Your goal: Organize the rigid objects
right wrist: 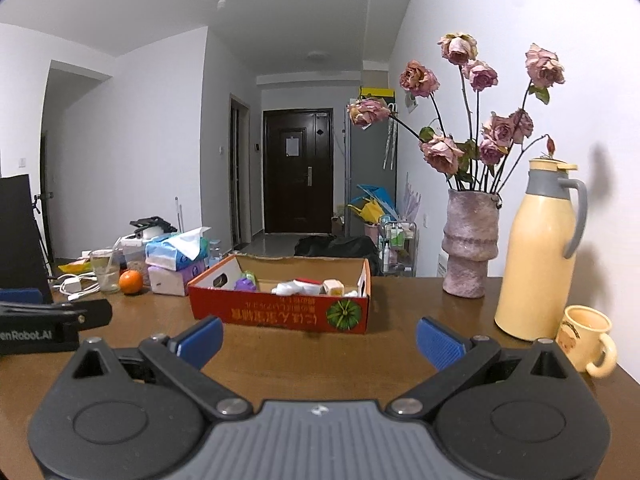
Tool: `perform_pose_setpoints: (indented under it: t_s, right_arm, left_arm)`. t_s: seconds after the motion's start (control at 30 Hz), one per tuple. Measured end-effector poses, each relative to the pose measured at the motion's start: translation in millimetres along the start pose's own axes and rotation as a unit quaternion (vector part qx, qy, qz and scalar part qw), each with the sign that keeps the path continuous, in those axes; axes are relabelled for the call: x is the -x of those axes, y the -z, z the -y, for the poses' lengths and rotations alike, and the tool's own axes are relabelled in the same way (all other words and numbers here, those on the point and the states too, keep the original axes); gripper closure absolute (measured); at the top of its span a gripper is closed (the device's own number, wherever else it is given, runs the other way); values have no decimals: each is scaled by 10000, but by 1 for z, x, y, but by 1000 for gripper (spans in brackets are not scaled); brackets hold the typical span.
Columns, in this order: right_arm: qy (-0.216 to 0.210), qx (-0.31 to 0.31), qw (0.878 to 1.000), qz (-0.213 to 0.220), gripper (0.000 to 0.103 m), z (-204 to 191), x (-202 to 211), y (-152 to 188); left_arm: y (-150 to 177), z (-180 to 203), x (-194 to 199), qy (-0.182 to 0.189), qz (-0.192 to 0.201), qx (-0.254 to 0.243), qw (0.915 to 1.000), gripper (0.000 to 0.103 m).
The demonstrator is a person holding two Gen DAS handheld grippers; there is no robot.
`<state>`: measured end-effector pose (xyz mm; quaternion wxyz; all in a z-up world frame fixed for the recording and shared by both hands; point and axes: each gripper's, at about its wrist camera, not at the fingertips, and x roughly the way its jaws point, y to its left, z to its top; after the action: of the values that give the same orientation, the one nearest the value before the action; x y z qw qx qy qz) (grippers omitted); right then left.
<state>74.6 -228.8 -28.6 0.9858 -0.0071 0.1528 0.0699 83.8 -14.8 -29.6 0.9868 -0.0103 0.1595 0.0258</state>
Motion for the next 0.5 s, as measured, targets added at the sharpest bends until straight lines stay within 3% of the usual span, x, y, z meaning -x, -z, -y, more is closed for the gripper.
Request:
perform_pose_setpoints:
  t_s: [0.5]
  right_arm:
    - [41, -99, 9999, -46, 0, 5, 26, 10]
  left_arm:
    - [12, -4, 18, -36, -95, 32, 9999, 0]
